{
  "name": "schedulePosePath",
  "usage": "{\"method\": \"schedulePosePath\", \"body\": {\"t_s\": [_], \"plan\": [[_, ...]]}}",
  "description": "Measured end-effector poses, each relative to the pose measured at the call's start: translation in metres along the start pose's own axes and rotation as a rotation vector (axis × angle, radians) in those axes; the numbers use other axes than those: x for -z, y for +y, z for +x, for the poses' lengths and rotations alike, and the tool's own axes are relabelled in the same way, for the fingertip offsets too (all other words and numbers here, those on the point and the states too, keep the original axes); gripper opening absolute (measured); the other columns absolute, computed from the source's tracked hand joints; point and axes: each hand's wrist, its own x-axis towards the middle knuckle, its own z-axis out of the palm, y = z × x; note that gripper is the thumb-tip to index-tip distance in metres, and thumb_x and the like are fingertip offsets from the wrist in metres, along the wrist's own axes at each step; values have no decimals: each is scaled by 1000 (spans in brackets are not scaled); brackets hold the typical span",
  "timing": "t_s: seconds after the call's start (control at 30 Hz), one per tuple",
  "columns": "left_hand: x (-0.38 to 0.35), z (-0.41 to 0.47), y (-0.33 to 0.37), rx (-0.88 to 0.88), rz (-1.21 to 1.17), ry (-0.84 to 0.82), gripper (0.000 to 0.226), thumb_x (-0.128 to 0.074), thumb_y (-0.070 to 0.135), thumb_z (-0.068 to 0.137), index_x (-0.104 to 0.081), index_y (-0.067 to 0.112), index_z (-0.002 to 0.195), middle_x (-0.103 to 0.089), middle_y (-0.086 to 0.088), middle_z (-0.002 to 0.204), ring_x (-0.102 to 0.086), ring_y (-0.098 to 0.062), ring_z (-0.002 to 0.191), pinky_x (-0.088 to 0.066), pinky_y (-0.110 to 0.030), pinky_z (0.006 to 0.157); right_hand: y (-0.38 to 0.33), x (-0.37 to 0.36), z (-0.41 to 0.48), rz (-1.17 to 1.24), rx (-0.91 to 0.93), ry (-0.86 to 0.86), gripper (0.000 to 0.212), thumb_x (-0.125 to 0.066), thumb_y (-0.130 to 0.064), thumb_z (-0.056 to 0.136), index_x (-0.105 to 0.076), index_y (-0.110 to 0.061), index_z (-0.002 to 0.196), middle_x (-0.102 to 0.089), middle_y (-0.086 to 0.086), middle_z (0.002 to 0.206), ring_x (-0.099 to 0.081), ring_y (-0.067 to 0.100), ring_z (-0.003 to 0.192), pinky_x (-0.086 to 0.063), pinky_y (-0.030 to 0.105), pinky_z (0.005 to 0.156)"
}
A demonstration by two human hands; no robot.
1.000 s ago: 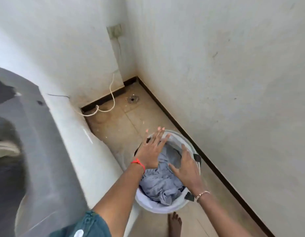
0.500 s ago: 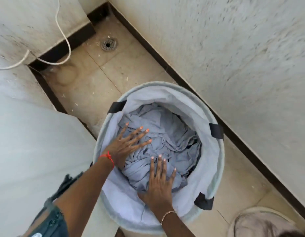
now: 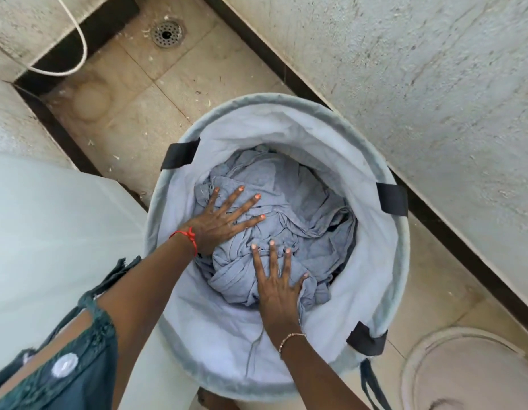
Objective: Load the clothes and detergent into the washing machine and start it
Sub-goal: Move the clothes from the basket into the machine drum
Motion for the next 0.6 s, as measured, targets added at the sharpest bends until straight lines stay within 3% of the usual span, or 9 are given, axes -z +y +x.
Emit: {"method": "schedulePosePath", "body": {"t_s": [0.1, 0.27, 0.33, 0.4, 0.43, 0.5, 0.53, 0.6], "plan": [[-2, 1, 3, -9, -62, -80, 109, -52, -8, 79, 37, 24, 134, 47, -6, 137, 32, -39, 134, 3, -62, 112, 0, -5, -1, -25, -3, 13, 107, -54, 18, 56, -20, -29, 146, -34, 6, 149, -39, 38, 131, -43, 69, 81], [0, -3, 11, -6, -38, -107, 86, -16, -25, 74, 31, 9, 137, 39, -11, 144, 27, -39, 137, -1, -55, 115, 3, 1, 4, -1, 56, 19, 113, -73, 15, 50, -25, -23, 144, -40, 9, 146, -44, 44, 125, -49, 62, 70], [-5, -4, 14, 1, -9, -54, 72, 8, -17, 73, 18, 1, 141, 20, -20, 152, 12, -43, 140, -9, -55, 115, 5, 8, 3, -3, 74, 21, 113, -72, 15, 50, -23, -21, 145, -40, 10, 146, -43, 45, 126, -51, 60, 70], [-10, -2, 17, 15, -27, 161, 69, 13, -15, 77, -6, -2, 142, -10, -27, 152, -15, -46, 138, -26, -55, 110, 6, 15, 0, 3, 91, 30, 110, -68, 15, 52, -22, -19, 146, -39, 11, 146, -42, 45, 126, -51, 60, 70], [-7, -3, 20, 21, -16, 185, 66, 8, -14, 78, -4, -2, 141, -6, -27, 152, -14, -46, 139, -24, -54, 110, 6, 20, -2, 0, 91, 36, 111, -68, 14, 52, -20, -19, 146, -40, 11, 145, -42, 45, 126, -51, 60, 70], [6, -13, 23, 34, -7, 93, 65, 4, -11, 75, 23, 3, 135, 29, -19, 144, 17, -41, 138, -1, -52, 114, 7, 33, -7, -8, 90, 44, 114, -66, 13, 52, -12, -18, 147, -41, 11, 145, -43, 45, 126, -52, 58, 68], [15, -20, 25, 50, 0, 27, 66, 4, -9, 74, 29, 5, 132, 37, -16, 139, 27, -39, 133, 7, -51, 113, 9, 42, -11, -12, 88, 47, 112, -63, 13, 53, -11, -17, 147, -41, 11, 145, -43, 45, 126, -52, 57, 67], [31, -31, 29, 83, 6, 96, 65, -2, -8, 76, 23, 4, 135, 31, -18, 141, 25, -39, 131, 8, -50, 110, 12, 64, -20, -21, 73, 62, 103, -59, 10, 54, -18, -14, 145, -42, 11, 144, -45, 44, 124, -52, 58, 66]]}}
